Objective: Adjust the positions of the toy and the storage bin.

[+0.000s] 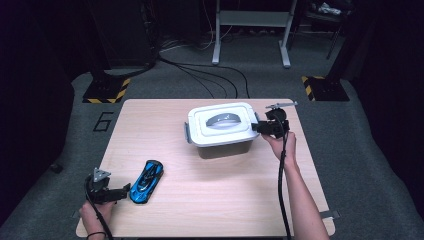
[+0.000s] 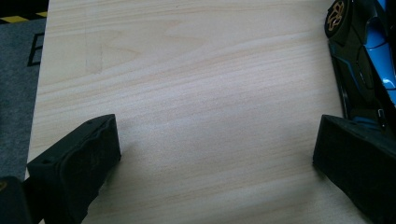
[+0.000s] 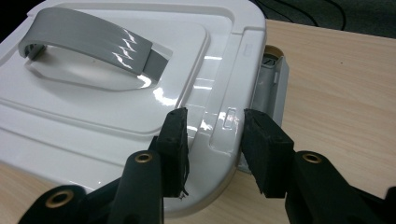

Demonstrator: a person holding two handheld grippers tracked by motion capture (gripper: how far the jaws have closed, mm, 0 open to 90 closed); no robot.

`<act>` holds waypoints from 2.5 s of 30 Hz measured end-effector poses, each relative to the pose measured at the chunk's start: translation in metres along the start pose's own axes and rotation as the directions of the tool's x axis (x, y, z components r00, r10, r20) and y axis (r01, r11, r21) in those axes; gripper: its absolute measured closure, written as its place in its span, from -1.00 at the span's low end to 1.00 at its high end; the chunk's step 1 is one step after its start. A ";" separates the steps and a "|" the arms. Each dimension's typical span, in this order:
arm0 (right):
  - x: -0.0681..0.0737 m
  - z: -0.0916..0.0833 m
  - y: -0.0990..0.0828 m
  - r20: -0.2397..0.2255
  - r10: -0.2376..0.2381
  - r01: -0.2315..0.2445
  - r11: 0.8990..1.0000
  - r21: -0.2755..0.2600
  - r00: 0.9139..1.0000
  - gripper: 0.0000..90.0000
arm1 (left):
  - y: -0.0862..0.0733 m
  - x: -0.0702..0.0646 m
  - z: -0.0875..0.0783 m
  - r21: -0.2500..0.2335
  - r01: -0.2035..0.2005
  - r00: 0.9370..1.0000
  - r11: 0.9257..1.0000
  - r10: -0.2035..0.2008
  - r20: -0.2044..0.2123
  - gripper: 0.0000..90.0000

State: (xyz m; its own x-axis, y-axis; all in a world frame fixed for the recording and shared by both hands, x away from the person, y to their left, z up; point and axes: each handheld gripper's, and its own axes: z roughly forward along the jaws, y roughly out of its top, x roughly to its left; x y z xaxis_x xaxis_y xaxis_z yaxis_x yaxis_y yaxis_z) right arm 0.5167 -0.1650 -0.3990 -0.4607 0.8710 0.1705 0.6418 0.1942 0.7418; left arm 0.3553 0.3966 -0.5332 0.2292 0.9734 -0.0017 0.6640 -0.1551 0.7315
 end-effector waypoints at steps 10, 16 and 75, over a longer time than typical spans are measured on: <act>0.013 0.006 0.001 -0.027 -0.040 0.040 0.999 -0.001 0.999 0.34 | 0.000 0.000 0.000 0.000 0.000 1.000 1.000 0.000 0.001 -0.99; 0.018 0.010 0.003 -0.042 -0.050 0.050 0.999 0.000 0.998 0.34 | 0.000 0.000 0.000 0.002 0.000 1.000 1.000 0.000 -0.001 -0.99; 0.060 0.027 0.012 -0.100 -0.114 0.111 0.993 -0.033 0.989 -0.67 | 0.000 0.000 0.000 0.002 -0.001 1.000 1.000 0.001 0.002 -0.99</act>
State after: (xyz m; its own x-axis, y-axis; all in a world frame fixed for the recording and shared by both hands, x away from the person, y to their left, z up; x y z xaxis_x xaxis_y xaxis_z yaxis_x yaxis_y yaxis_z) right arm 0.5130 -0.0981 -0.3978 -0.5895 0.7939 0.1491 0.5661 0.2743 0.7774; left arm 0.3553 0.3964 -0.5330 0.2313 0.9729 -0.0028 0.6654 -0.1561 0.7300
